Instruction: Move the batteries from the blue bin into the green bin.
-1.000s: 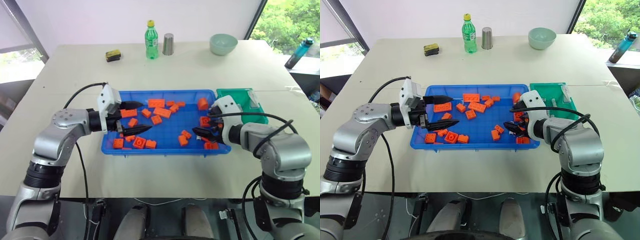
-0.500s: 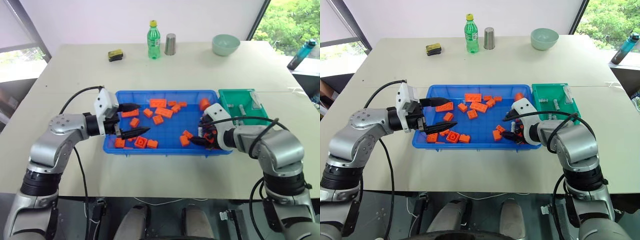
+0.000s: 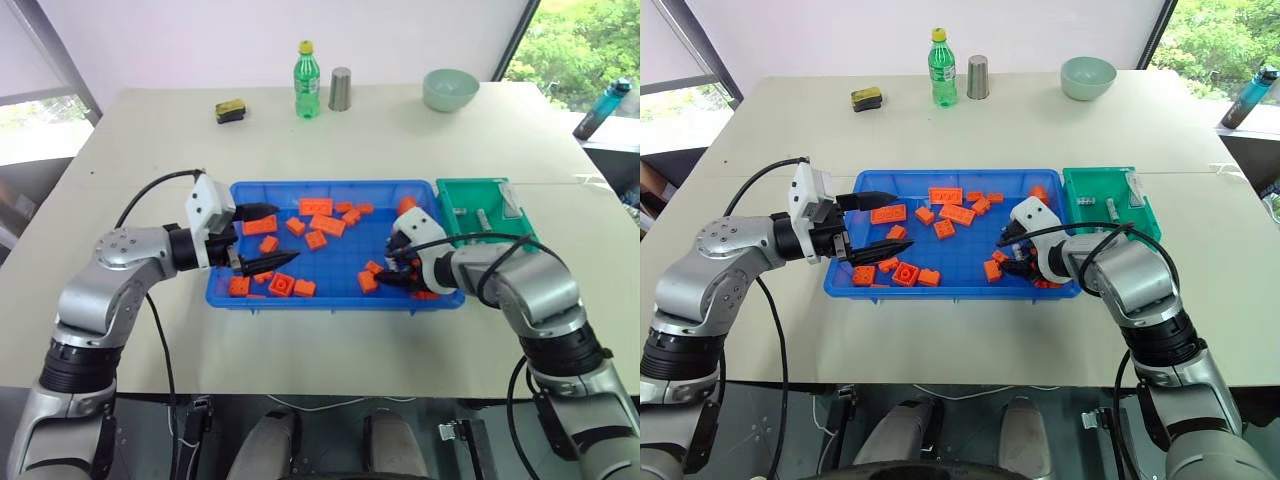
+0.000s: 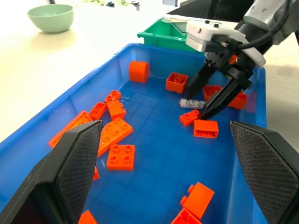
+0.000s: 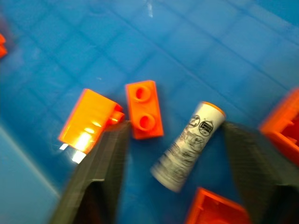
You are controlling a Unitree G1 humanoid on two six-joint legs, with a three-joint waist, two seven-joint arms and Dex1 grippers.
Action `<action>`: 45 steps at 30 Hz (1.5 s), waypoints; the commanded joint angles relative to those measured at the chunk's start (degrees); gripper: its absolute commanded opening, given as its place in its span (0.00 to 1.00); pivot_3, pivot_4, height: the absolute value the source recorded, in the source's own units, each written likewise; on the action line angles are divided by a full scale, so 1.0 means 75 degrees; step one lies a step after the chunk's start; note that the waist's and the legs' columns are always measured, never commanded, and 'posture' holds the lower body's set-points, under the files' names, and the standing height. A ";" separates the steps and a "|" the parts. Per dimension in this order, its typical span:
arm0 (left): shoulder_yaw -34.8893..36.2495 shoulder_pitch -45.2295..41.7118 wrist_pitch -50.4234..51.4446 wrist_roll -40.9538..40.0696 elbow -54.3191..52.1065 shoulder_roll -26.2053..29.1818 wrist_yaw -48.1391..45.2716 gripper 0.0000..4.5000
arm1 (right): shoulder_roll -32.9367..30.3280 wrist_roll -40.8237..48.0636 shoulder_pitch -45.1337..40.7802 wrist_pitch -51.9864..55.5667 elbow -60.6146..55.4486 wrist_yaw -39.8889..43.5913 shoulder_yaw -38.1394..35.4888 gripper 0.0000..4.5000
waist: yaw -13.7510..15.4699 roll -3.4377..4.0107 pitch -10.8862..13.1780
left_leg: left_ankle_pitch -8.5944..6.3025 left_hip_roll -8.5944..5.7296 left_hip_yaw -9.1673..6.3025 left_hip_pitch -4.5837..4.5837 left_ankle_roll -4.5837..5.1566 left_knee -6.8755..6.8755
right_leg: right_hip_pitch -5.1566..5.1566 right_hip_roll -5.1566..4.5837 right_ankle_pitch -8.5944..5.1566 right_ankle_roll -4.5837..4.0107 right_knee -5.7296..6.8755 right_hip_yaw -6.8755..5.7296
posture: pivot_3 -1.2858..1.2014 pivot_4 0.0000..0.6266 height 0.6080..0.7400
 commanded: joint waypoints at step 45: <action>0.0089 -0.0412 -0.0213 0.0046 0.0331 0.0091 -0.0308 1.00 | 0.0390 -0.0405 -0.1068 -0.1447 0.0998 0.0387 0.0858 0.75 | -0.0023 -0.0001 0.0000 | 0.0000 0.0004 -0.0002 0.0001 -0.0001 -0.0006 | -0.0007 0.0003 0.0000 0.0000 -0.0001 -0.0001 | 0.52 0.24 0.90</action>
